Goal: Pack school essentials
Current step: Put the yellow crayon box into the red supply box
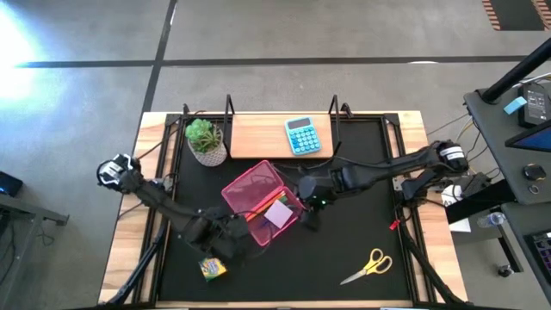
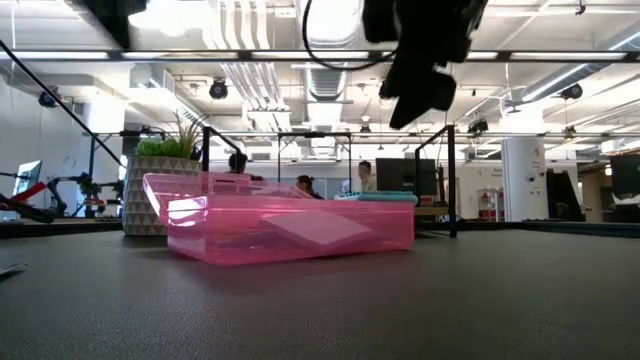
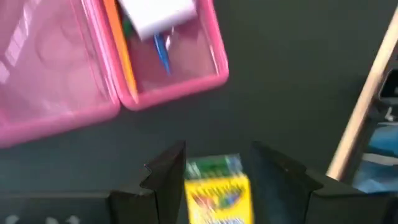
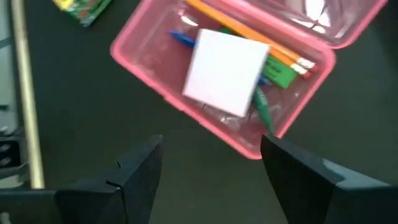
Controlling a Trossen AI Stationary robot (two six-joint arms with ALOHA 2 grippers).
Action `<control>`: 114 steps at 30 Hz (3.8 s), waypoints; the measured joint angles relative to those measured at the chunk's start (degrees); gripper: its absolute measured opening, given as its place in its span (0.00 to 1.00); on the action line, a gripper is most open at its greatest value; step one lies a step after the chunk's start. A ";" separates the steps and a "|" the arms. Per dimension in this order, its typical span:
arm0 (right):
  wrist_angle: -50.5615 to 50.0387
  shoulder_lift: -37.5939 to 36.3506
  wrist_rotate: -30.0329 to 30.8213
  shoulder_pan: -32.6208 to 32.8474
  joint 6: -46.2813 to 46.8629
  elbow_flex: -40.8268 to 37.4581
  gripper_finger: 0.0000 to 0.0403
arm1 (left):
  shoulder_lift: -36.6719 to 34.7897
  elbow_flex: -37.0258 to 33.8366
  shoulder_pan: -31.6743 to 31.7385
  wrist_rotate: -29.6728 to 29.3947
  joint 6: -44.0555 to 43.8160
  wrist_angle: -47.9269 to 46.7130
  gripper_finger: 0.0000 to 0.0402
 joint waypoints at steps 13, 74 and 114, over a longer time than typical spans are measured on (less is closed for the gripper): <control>-2.06 -2.08 -0.15 6.64 0.19 -0.02 0.67 | 0.10 -8.55 -2.79 13.21 -20.66 0.21 0.41; 0.95 -1.34 -0.07 6.51 0.17 -0.07 0.66 | 7.67 -23.31 -10.77 5.12 -15.99 22.01 1.00; 1.27 -1.32 -0.07 6.51 0.16 -0.07 0.66 | 2.15 -11.79 10.21 -11.94 -2.17 25.34 0.73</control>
